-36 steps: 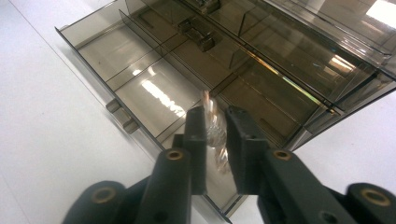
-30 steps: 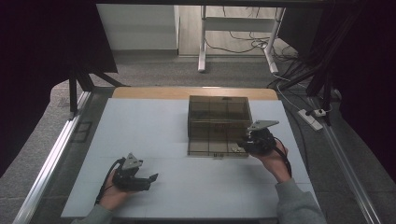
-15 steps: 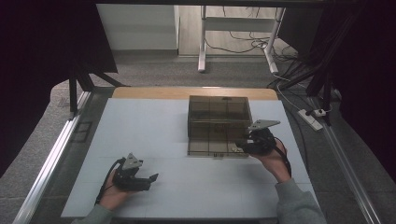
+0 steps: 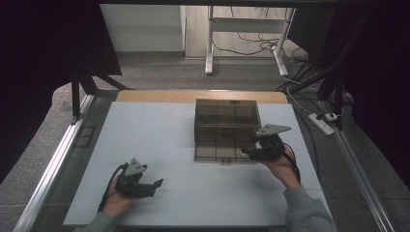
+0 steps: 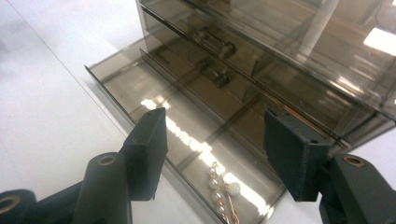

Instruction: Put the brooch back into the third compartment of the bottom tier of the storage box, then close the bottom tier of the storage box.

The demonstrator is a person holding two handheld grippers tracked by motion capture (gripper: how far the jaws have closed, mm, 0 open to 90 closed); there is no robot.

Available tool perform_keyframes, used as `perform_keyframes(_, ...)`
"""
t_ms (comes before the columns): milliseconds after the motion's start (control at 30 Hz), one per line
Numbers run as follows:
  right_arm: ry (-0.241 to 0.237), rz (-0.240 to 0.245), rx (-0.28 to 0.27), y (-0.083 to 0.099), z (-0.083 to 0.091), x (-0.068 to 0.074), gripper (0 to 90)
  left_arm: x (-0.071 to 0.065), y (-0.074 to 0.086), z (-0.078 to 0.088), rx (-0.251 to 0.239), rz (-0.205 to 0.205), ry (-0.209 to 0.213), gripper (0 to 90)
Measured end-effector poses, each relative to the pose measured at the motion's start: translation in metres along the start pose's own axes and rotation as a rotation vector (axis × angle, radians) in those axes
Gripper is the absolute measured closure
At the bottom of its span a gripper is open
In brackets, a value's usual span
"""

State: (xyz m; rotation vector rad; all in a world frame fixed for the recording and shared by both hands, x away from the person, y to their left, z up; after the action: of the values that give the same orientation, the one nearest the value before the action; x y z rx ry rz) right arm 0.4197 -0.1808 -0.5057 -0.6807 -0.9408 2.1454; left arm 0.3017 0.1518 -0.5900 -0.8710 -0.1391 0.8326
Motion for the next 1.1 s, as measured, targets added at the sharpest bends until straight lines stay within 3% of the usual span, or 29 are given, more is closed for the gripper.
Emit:
perform_keyframes(400, -0.025, 0.026, -0.011, -0.004, 0.002, 0.014, 38.4, 0.0, 0.001, -0.001, 0.007, -0.003, -0.003, 18.7)
perform_keyframes(767, -0.089, 0.064, -0.005, -0.002, -0.006, 0.045, 37.8, 0.0, 0.001, -0.002, 0.009, -0.004, -0.003, 18.7)
perform_keyframes(1100, -0.108, 0.083, 0.022, 0.003, -0.014, 0.061, 37.5, 0.0, 0.001, -0.002, 0.01, -0.006, -0.002, 18.7)
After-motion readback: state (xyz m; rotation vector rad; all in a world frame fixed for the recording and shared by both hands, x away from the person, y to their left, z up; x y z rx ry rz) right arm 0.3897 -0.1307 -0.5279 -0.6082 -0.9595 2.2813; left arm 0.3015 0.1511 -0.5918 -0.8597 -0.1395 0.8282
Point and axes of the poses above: each handheld gripper's, and its own axes: z roughly backward along the jaws, y roughly out of its underside, x roughly to its left, the point moved 9 cm from there along -z, roughly forward along the jaws, and after that the axes turned 12 degrees about y, right-handed, at the moved point
